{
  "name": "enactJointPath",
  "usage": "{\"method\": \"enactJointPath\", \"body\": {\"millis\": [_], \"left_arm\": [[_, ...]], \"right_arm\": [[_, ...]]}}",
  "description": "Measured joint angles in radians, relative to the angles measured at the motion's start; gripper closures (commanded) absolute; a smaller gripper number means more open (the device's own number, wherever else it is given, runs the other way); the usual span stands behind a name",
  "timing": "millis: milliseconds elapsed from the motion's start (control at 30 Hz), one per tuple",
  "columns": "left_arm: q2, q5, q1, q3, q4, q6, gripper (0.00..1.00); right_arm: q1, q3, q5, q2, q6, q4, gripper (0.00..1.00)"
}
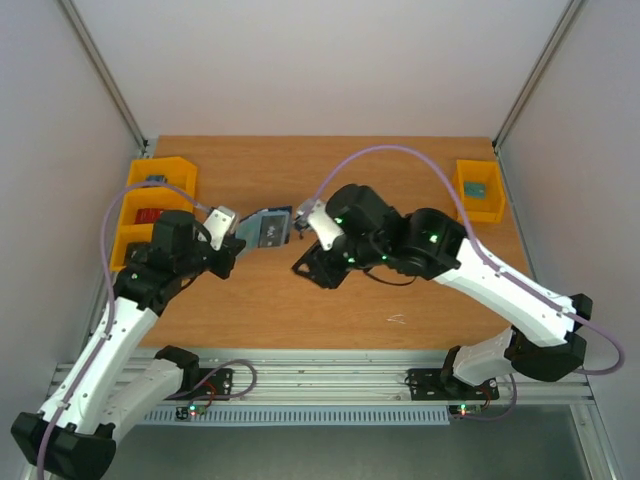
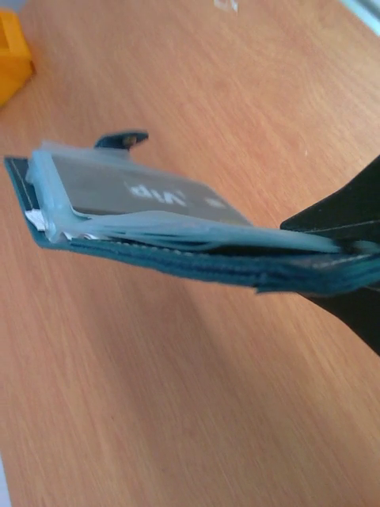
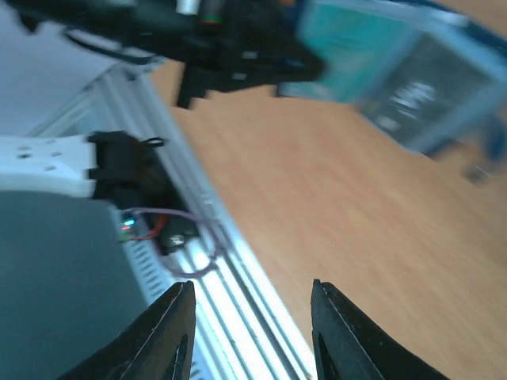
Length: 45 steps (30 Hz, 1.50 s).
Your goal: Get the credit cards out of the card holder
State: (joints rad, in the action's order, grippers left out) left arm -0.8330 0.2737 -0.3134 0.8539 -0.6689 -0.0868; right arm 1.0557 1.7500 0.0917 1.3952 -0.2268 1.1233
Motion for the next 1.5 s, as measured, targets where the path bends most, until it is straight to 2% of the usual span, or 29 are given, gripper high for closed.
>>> {"method": "enactJointPath", "body": {"millis": [100, 133, 267, 367, 533, 767, 867, 933, 1067, 1233, 1267, 1367, 1400, 1500], "left_arm": [[0.008, 0.116, -0.001, 0.014, 0.002, 0.013, 1.00], [0.016, 0.204, 0.000, 0.016, 0.021, 0.037, 1.00], [0.061, 0.499, 0.000, 0.017, 0.137, 0.164, 1.00], [0.090, 0.658, -0.001, 0.019, 0.208, 0.222, 1.00], [0.101, 0.808, 0.001, 0.019, 0.251, 0.243, 1.00], [0.101, 0.906, 0.001, 0.019, 0.296, 0.254, 1.00], [0.108, 0.928, 0.001, 0.006, 0.363, 0.282, 1.00], [0.115, 0.939, 0.000, -0.010, 0.415, 0.310, 1.00], [0.122, 0.957, 0.001, -0.032, 0.496, 0.369, 1.00], [0.134, 0.966, 0.000, -0.040, 0.521, 0.402, 1.00], [0.138, 0.968, 0.000, -0.040, 0.523, 0.405, 0.98], [0.141, 0.974, -0.001, -0.045, 0.532, 0.408, 0.71], [0.140, 0.975, -0.001, -0.047, 0.537, 0.409, 0.66], [0.141, 0.980, -0.001, -0.052, 0.550, 0.408, 0.66]], "right_arm": [[0.037, -0.027, 0.118, 0.029, -0.011, -0.098, 0.60], [0.037, -0.037, 0.148, 0.039, -0.011, -0.137, 0.60], [0.031, -0.057, 0.192, 0.049, -0.010, -0.225, 0.61], [0.018, -0.083, 0.207, 0.028, -0.006, -0.274, 0.63], [-0.030, -0.175, 0.227, -0.074, 0.013, -0.319, 0.64], [-0.039, -0.206, 0.251, -0.140, 0.019, -0.354, 0.70], [-0.040, -0.212, 0.285, -0.136, 0.022, -0.379, 0.74], [-0.040, -0.213, 0.317, -0.125, 0.026, -0.400, 0.79], [-0.040, -0.213, 0.368, -0.100, 0.027, -0.430, 0.98], [-0.045, -0.216, 0.407, -0.102, 0.024, -0.443, 0.99], [-0.045, -0.219, 0.410, -0.104, 0.024, -0.446, 0.99], [-0.044, -0.227, 0.410, -0.112, 0.019, -0.449, 0.99], [-0.044, -0.229, 0.410, -0.113, 0.016, -0.448, 0.99], [-0.044, -0.230, 0.399, -0.121, 0.013, -0.431, 0.99]]}}
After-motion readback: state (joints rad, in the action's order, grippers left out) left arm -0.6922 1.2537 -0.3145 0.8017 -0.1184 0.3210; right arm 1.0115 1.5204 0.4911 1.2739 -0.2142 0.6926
